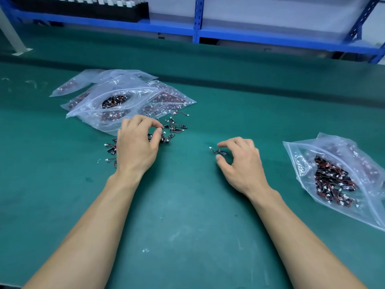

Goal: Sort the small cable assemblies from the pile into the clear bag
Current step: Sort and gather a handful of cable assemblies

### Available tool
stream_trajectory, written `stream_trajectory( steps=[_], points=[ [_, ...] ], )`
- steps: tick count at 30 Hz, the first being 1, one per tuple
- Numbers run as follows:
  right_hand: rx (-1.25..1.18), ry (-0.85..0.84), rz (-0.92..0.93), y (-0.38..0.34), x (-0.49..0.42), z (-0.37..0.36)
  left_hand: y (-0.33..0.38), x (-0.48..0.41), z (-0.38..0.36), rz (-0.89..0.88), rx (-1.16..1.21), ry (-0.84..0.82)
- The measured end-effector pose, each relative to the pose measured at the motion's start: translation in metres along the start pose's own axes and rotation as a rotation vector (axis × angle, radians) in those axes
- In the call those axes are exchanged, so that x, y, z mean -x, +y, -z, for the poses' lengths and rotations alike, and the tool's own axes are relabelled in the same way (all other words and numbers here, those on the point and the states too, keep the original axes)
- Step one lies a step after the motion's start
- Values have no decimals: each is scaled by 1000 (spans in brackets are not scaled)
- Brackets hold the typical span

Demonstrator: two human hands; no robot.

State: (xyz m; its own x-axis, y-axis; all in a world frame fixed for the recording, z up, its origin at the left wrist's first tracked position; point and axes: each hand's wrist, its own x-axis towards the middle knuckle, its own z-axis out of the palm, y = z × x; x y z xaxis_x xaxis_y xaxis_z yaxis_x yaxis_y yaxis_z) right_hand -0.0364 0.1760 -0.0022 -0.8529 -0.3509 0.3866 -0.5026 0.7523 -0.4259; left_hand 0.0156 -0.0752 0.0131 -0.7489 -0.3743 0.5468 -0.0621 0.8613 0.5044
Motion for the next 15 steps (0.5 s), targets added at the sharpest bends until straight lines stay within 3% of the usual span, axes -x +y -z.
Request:
stream_trajectory(
  steps=[10,15],
  points=[
    [-55,-73,-21,2,1,1,-1,-1,4,41,47,157],
    [-54,-88,-22,4,0,0,-4,3,-8,7,-129,-223]
  ],
)
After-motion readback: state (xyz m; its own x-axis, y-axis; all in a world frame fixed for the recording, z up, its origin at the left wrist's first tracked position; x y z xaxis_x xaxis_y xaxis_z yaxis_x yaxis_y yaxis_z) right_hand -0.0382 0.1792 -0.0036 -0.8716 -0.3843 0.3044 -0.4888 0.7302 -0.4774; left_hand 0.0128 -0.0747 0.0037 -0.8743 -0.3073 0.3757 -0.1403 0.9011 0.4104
